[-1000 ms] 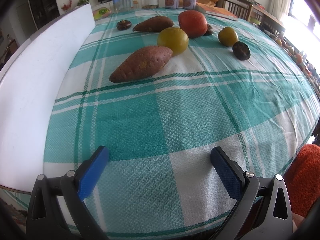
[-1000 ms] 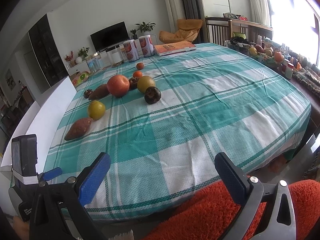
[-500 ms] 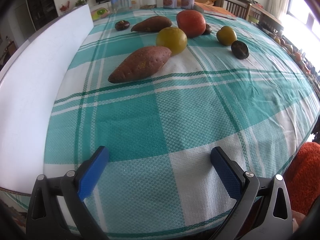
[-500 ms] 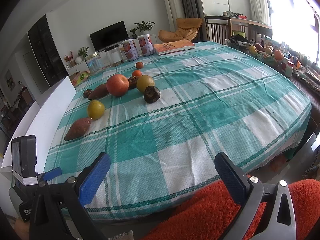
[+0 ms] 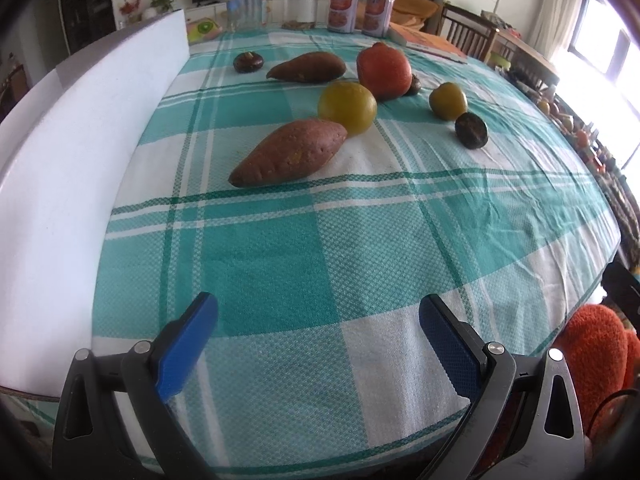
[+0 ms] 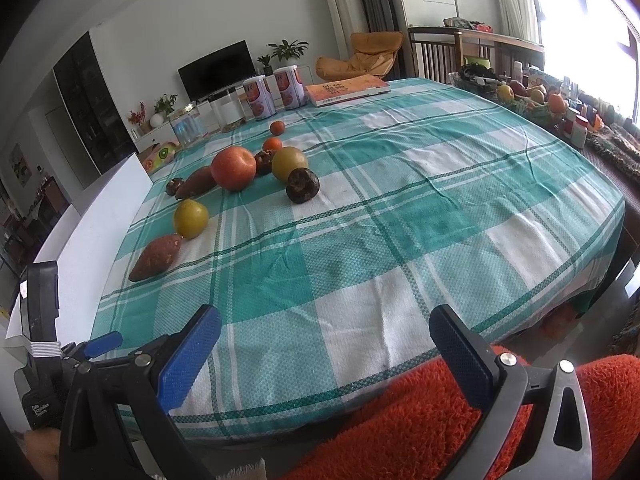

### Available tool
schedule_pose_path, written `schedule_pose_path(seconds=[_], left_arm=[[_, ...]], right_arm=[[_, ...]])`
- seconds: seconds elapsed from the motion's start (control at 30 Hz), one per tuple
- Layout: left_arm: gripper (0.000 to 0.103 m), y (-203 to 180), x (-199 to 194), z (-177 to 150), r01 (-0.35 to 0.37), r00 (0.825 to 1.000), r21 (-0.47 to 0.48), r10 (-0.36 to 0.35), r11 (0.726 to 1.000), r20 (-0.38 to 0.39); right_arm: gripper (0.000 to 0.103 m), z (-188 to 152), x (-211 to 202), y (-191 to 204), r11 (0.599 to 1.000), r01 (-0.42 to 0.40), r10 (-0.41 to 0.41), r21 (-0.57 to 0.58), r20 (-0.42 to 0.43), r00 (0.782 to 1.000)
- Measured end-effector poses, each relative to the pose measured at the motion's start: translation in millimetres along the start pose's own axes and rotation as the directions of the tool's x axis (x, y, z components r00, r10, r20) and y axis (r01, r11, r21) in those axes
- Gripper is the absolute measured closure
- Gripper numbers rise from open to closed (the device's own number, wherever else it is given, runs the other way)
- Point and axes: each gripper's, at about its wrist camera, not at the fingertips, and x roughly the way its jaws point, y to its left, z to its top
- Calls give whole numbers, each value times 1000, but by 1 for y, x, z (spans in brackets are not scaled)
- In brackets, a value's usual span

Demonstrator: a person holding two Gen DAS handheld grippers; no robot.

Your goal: Organize fruits

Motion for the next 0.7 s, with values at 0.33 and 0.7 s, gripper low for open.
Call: schedule_pose_path(seconds=[0.33,0.7], left_arm=[[2,27,10,27,40,999,-29,-40,999,-4],[2,-1,61,91,-31,998,244,43,969,-43]], right_arm=[[0,0,3,0,1000,-8,9,14,-36,999],[0,0,6,-1,999,-19,21,37,-57,998]])
